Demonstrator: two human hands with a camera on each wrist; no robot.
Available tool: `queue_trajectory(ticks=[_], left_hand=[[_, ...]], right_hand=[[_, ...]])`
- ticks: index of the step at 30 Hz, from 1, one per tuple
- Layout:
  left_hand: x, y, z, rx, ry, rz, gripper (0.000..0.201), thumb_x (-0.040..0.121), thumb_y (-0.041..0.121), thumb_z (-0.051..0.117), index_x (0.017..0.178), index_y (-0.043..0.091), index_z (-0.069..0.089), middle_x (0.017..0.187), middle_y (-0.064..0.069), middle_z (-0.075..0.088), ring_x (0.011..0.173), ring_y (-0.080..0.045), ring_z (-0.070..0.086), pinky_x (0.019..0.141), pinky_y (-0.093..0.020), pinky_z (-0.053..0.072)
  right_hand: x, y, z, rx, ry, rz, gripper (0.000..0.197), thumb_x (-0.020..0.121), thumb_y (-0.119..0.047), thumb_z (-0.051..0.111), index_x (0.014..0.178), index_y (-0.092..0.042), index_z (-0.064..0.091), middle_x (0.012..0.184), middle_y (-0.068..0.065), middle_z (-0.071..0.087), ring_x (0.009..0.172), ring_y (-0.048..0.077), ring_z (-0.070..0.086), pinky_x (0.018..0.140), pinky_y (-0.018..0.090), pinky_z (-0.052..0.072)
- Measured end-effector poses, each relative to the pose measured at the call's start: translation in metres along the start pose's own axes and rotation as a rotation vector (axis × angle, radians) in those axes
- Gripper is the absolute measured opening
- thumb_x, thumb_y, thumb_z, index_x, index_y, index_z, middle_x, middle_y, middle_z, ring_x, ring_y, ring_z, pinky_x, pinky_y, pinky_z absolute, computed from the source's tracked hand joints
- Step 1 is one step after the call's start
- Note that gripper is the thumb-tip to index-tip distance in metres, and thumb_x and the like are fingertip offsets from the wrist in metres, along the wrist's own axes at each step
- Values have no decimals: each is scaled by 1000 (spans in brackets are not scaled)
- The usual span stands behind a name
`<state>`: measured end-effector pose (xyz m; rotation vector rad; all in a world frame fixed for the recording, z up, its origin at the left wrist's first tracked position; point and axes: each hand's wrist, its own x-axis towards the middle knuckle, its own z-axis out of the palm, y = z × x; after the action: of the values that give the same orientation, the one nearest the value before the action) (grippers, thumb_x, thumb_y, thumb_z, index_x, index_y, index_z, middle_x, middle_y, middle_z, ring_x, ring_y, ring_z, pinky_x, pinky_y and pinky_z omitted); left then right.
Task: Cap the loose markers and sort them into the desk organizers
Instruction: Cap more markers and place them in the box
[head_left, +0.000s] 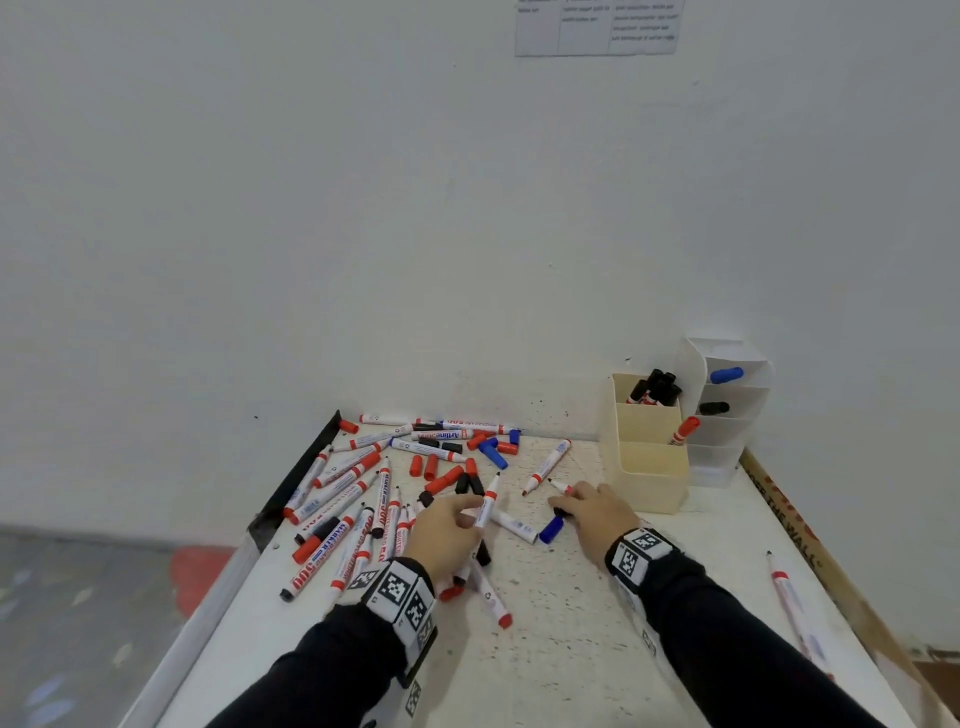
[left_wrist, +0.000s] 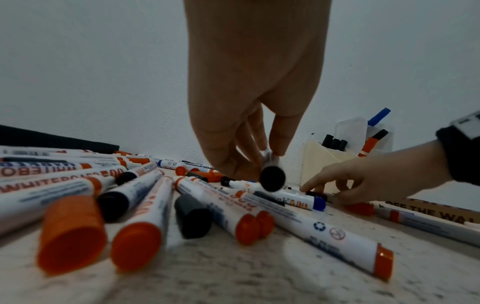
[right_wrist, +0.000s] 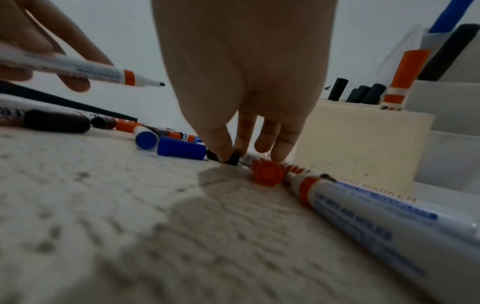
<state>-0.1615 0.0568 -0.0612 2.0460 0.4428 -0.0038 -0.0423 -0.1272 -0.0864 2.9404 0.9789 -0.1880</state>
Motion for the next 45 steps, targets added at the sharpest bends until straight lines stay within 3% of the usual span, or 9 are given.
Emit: queue_trajectory(ticks=[6, 13, 19, 27, 30, 35, 38, 42, 45], left_hand=[[1, -6, -6, 29, 35, 35, 43, 90, 8, 49, 129, 26, 52, 104, 5, 57, 69, -3, 53, 51, -10, 41], [4, -1, 11, 106, -7, 88, 42, 93, 6, 45, 126, 29, 54, 126, 2, 58, 90, -3, 55, 59, -6, 42], [-2, 10, 28, 143, -59, 142, 43, 92, 3, 47, 128, 25, 55, 129, 2, 58, 120, -13, 50, 102, -26, 39], [-14, 22, 50, 165, -114, 222, 43, 94, 2, 38, 128, 23, 54, 125, 1, 58, 110, -12, 54, 93, -22, 40], [-18, 28, 58, 47, -150, 214, 32, 98, 13, 36, 119, 18, 60, 98, 3, 64, 70, -4, 50, 67, -19, 40], [-24, 39, 68, 113, -227, 285, 34, 95, 43, 42, 90, 15, 62, 65, 7, 49, 54, -5, 42, 56, -21, 36], [-28, 45, 70, -99, -375, 82, 36, 97, 46, 37, 86, 17, 56, 58, 6, 38, 40, -7, 26, 40, -17, 21], [-30, 50, 71, -251, -460, 2, 35, 98, 43, 34, 83, 18, 52, 53, 7, 36, 36, -8, 23, 38, -15, 16], [-27, 58, 77, -154, -442, 91, 30, 100, 34, 32, 87, 18, 54, 69, 4, 52, 51, -10, 44, 49, -21, 37]], right_hand=[[6, -8, -3, 78, 192, 109, 23, 94, -20, 46, 117, -23, 46, 113, 2, 56, 95, 18, 52, 74, 26, 41], [-6, -6, -31, 817, 388, 128, 16, 87, -8, 57, 99, -19, 52, 90, -1, 57, 69, 6, 51, 63, 18, 40], [-26, 3, -29, 1003, 256, 81, 16, 85, -10, 61, 95, -21, 53, 90, -7, 62, 78, 6, 58, 68, 15, 41], [-53, 14, -22, 1129, 140, 75, 7, 91, -16, 56, 87, -21, 52, 83, -2, 64, 61, 10, 51, 62, 23, 43], [-62, 14, -23, 1030, 118, 106, 33, 94, -41, 44, 74, -16, 52, 61, -3, 55, 57, 11, 47, 64, 26, 38], [-72, 1, -24, 897, 178, 149, 49, 98, -44, 29, 57, -19, 39, 59, -2, 41, 58, 13, 39, 59, 28, 29], [-79, -2, -24, 955, 217, 110, 46, 99, -39, 30, 59, -19, 40, 58, -2, 40, 56, 11, 38, 58, 26, 29], [-82, 4, -30, 950, 255, 15, 40, 99, -36, 31, 65, -20, 42, 61, -3, 41, 57, 10, 37, 61, 27, 31], [-84, 10, -39, 895, 196, 1, 43, 95, -47, 27, 76, -15, 48, 69, 0, 47, 64, 12, 43, 69, 29, 37]])
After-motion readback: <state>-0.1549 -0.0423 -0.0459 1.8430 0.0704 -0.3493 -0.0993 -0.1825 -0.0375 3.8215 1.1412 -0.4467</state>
